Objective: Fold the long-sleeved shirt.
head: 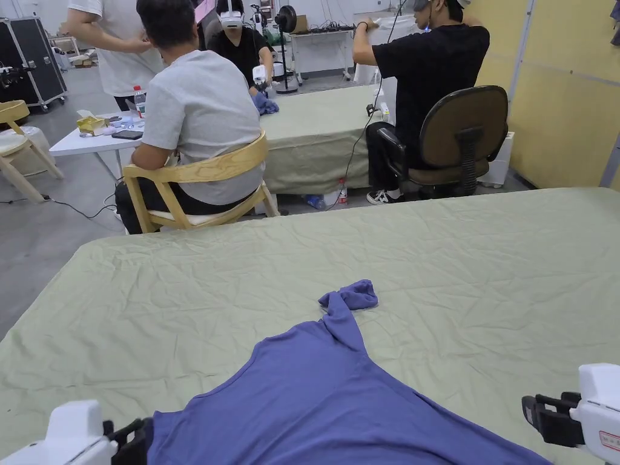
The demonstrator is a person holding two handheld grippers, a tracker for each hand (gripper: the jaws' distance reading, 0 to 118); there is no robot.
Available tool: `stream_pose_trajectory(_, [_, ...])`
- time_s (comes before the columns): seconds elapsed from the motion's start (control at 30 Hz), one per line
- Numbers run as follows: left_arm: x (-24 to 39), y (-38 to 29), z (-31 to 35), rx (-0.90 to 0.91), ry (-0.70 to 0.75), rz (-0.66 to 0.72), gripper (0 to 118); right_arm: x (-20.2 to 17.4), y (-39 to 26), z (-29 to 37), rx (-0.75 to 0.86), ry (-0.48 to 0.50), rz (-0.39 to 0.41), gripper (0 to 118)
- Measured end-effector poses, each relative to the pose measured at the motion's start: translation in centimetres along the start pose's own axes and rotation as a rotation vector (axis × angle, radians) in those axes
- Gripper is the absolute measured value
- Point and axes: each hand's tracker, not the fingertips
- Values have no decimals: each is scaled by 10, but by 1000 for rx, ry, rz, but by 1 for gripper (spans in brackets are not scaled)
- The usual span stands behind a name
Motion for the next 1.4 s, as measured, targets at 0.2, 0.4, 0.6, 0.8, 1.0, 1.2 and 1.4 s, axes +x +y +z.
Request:
stream_pose_trajectory(0.2, [64,24,24,91,-77,-111,0,-23,-8,54,149,14,-22,1])
stream_pose_trajectory(0.4, [80,31,4,81,-173,-106,0,-16,-18,85,160,-7,-34,0])
stream_pose_trajectory(0.6, [100,37,-20,30,-223,-137,0,26,-11,53,-216,74,9,0])
stream_pose_trajectory(0.8, [123,37,-50,-23,-261,-133,0,42,-18,2,-403,104,126,15])
stream_pose_trajectory(1.0, [133,33,-83,-84,-278,-140,0,57,-22,-60,-473,59,224,60])
stream_pose_trajectory(1.2, [142,26,-104,-149,-273,-141,0,70,-34,-121,-520,91,197,60])
stream_pose_trajectory(1.4, [145,19,-121,-195,-271,-134,0,71,-59,-162,-596,101,148,43])
